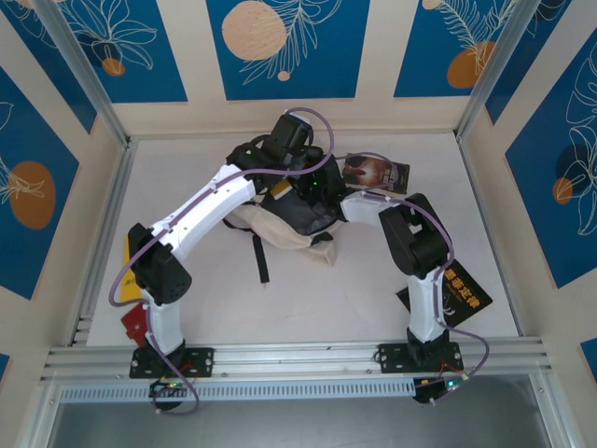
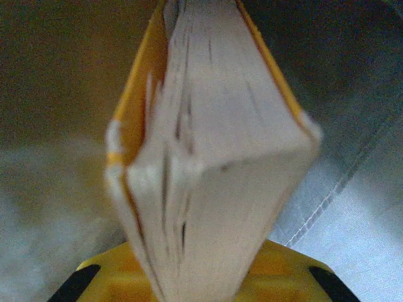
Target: Pack books, pencil case, and school supplies into a backpack
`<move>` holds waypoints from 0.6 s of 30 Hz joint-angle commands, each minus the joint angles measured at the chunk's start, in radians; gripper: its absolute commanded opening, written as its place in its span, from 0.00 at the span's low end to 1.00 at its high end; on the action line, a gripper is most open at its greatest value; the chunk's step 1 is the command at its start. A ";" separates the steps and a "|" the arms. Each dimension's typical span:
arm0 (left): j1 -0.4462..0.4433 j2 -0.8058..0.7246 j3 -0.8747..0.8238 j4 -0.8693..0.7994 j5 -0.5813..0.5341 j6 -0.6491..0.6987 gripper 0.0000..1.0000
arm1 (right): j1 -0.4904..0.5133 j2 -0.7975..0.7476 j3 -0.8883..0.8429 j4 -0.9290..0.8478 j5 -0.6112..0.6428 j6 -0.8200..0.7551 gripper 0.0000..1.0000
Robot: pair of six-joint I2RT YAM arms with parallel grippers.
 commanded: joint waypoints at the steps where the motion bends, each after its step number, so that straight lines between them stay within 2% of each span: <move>1: 0.003 -0.044 0.047 0.036 -0.001 -0.020 0.00 | 0.014 0.046 0.079 0.085 0.039 0.068 0.03; 5: 0.005 -0.039 0.048 0.031 0.000 -0.020 0.00 | 0.012 0.109 0.166 0.024 -0.021 0.074 0.09; 9: 0.008 -0.037 0.046 0.023 -0.004 -0.014 0.00 | 0.004 0.084 0.159 -0.059 -0.062 0.049 0.25; 14: 0.012 -0.030 0.029 0.019 0.003 -0.008 0.00 | -0.041 -0.047 0.018 -0.115 -0.144 0.004 0.49; 18: 0.017 -0.030 -0.006 0.024 0.008 -0.010 0.00 | -0.074 -0.188 -0.115 -0.184 -0.229 -0.074 0.51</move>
